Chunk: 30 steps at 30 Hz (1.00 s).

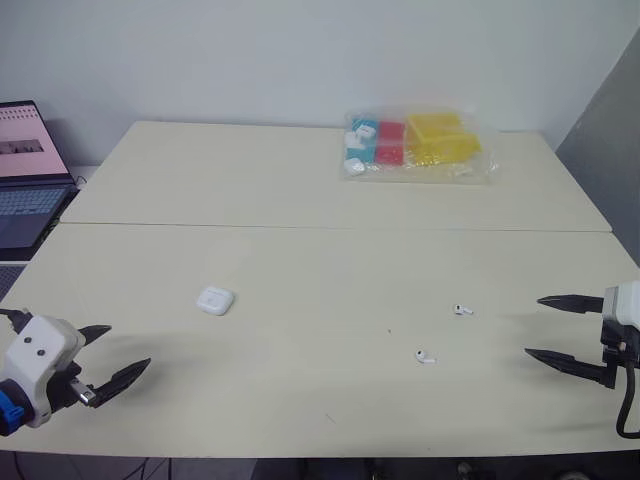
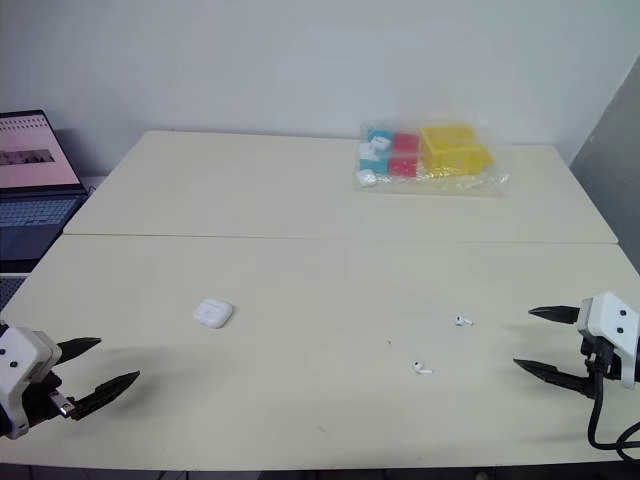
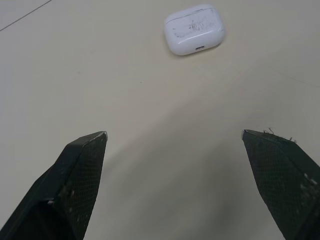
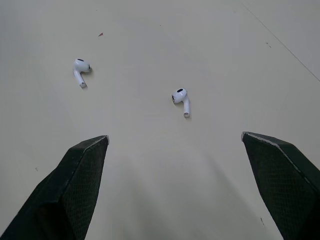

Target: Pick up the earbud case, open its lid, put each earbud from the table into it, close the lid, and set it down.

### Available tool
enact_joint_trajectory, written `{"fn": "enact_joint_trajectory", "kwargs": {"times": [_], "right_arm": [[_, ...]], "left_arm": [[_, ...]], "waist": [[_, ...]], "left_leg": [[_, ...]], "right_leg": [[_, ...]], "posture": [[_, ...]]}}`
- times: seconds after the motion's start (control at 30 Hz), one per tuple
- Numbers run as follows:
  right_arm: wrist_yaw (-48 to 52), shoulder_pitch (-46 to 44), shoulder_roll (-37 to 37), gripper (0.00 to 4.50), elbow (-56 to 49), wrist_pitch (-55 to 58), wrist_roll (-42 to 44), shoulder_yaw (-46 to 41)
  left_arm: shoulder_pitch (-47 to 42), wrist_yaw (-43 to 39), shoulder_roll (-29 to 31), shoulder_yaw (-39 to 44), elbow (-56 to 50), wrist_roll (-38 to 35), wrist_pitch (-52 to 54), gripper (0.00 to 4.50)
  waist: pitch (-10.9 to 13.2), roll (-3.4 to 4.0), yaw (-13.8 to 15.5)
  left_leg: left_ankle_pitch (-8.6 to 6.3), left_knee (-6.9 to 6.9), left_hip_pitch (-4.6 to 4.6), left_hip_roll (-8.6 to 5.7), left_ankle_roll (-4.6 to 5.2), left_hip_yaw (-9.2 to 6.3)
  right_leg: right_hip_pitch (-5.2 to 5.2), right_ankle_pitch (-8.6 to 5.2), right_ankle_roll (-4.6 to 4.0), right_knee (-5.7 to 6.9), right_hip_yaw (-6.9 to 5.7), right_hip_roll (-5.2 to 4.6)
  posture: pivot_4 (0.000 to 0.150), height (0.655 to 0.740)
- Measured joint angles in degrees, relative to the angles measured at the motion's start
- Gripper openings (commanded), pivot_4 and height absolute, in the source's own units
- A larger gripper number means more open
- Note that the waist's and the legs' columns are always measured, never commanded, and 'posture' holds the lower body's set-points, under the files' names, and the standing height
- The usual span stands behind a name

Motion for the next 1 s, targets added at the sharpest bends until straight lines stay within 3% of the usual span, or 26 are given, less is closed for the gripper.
{"fn": "enact_joint_trajectory", "kwargs": {"times": [0.4, 1.0], "right_arm": [[0.0, -1.2, 0.0, 4.46, -0.5, 1.8, -0.5, 1.5], [1.5, 0.2, -0.8, 4.46, 1.0, 0.8, -3.4, 0.9]], "left_arm": [[-2.9, -4.8, 0.0, 0.1, 1.0, -1.8, 1.6, 4.50], [-3.3, -4.8, -0.5, 0.5, 1.0, -3.6, 4.8, 4.50]], "waist": [[0.0, 0.00, 0.0], [0.0, 0.00, 0.0]], "left_leg": [[0.00, 0.01, -0.01, -0.01, 0.00, 0.01], [0.00, 0.03, 0.01, -0.01, 0.00, 0.00]], "right_leg": [[0.00, 0.05, 0.08, 0.00, 0.00, 0.00], [0.01, 0.07, 0.11, 0.04, -0.01, 0.02]], "posture": [[0.150, 0.7378], [0.150, 0.7378]]}}
